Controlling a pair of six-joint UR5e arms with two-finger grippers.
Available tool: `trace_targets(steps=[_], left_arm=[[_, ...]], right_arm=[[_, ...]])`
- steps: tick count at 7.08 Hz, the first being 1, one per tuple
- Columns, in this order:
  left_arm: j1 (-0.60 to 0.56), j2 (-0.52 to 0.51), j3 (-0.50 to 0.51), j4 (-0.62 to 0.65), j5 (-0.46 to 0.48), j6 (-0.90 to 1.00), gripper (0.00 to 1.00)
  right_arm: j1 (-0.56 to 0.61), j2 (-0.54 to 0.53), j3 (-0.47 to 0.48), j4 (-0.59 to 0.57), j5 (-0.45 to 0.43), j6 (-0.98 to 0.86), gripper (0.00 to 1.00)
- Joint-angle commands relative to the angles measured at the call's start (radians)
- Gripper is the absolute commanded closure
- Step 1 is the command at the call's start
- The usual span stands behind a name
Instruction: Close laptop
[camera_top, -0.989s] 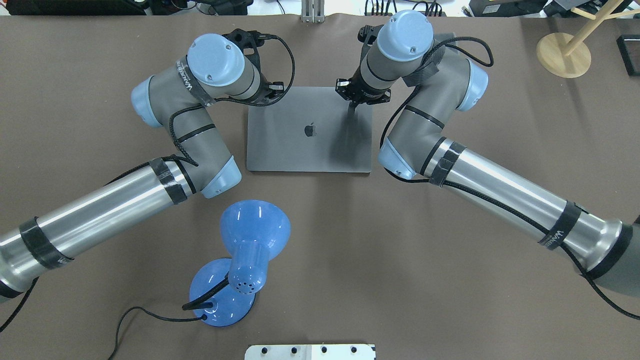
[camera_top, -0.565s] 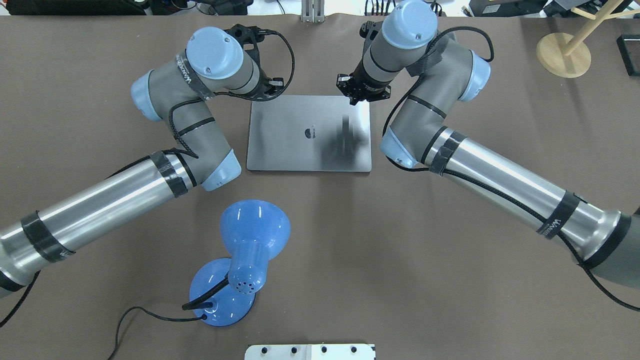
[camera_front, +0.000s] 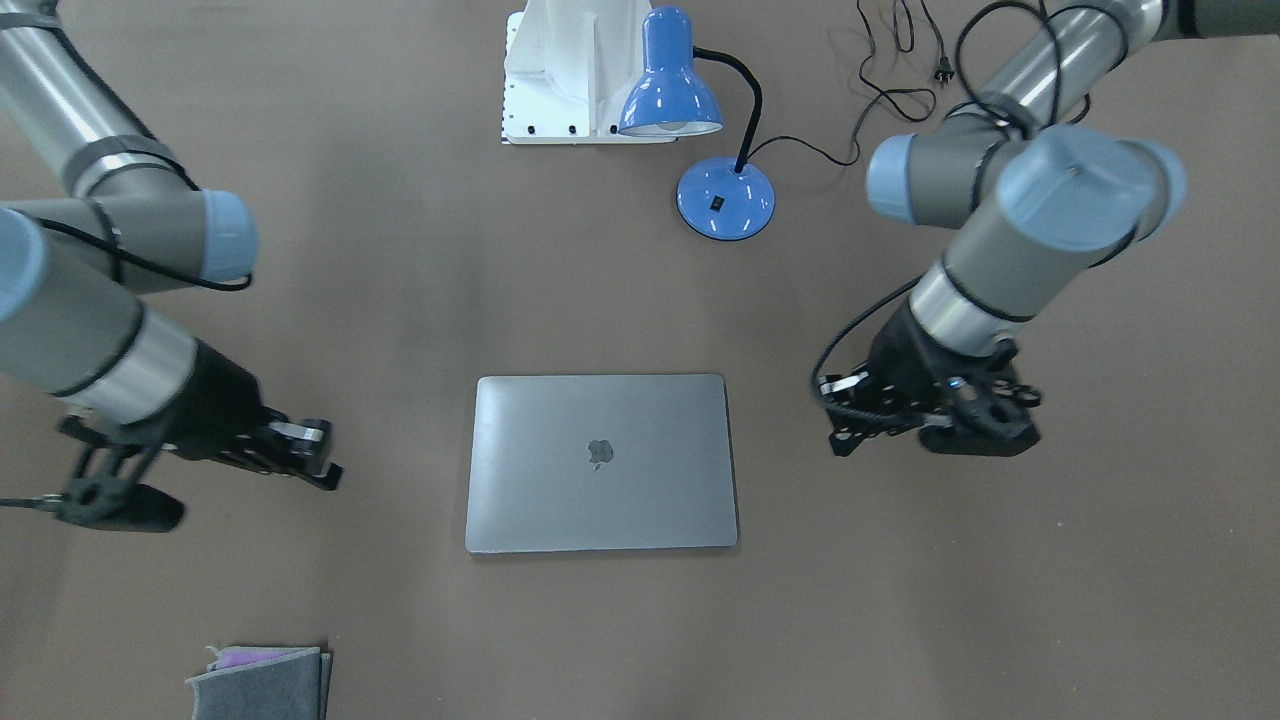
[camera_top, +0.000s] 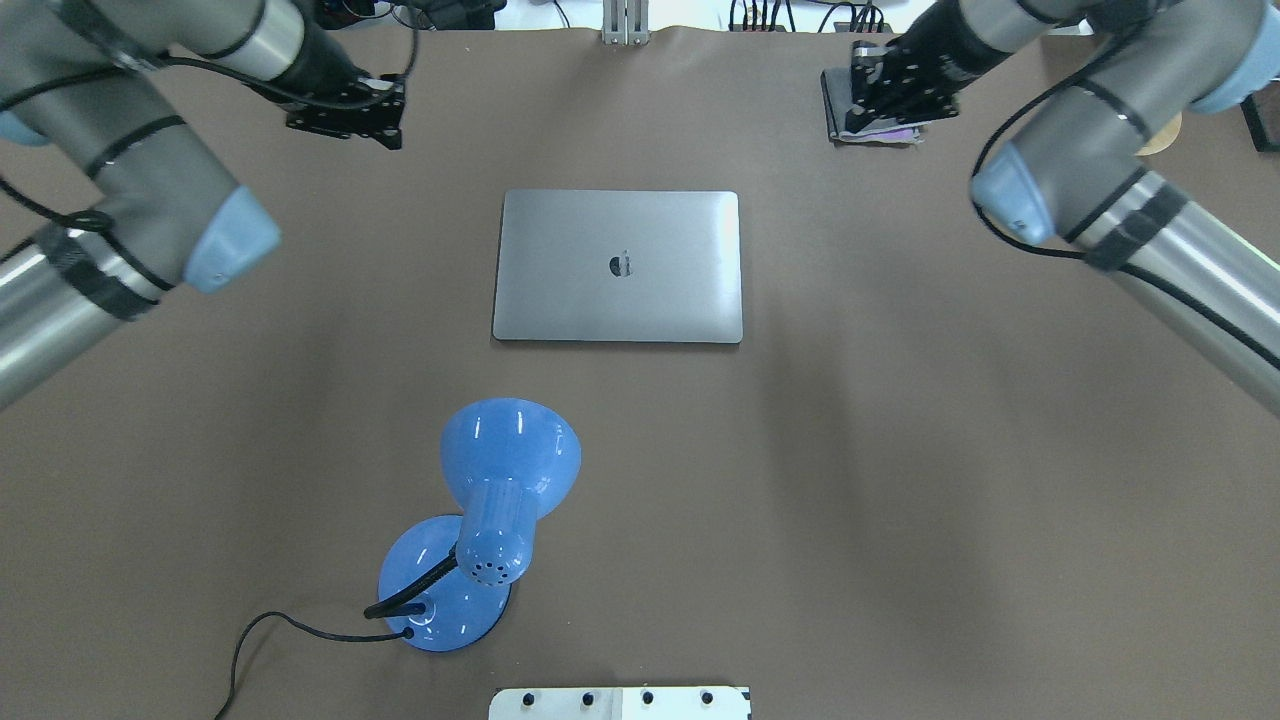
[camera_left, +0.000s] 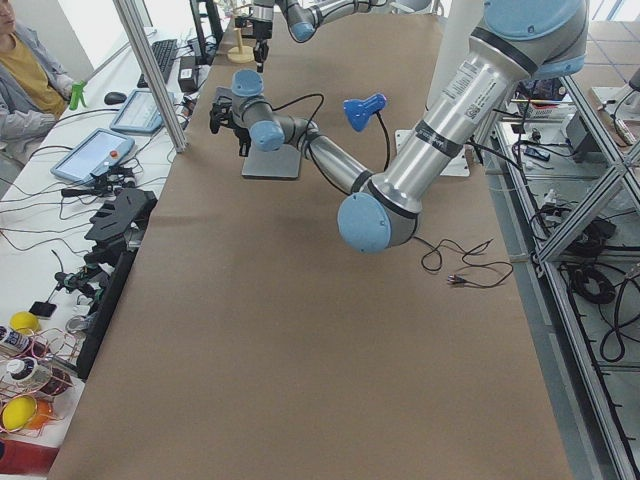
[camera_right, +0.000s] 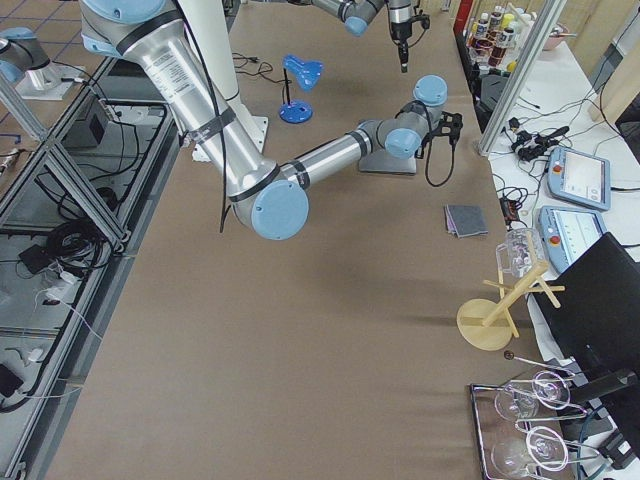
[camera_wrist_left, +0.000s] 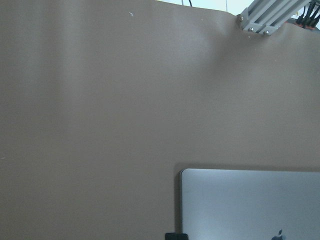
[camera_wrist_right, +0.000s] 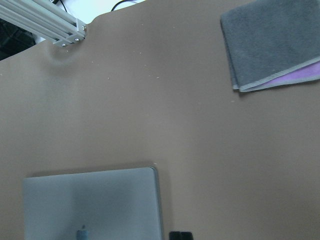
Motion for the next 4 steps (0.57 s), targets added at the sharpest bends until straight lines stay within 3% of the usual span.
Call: trace_targets(steps=[1,3,4], left_arm=[[-0.160,0.259,-0.285,0.175,-0.117,0.249,1.00],[-0.382,0.515,-0.321,0.181,-0.240,0.599,1.00],[-0.422,0.618,-0.309,0.179,-0.224,0.688,0.90]], right_arm=[[0.225,-0.315,0.158,0.000,0.163,-0.323,1.00],[0.336,-0.516,0.155,-0.018,0.149,-0.640,1.00],[0.342,-0.570,0.157,-0.091,0.079,-0.796,1.00]])
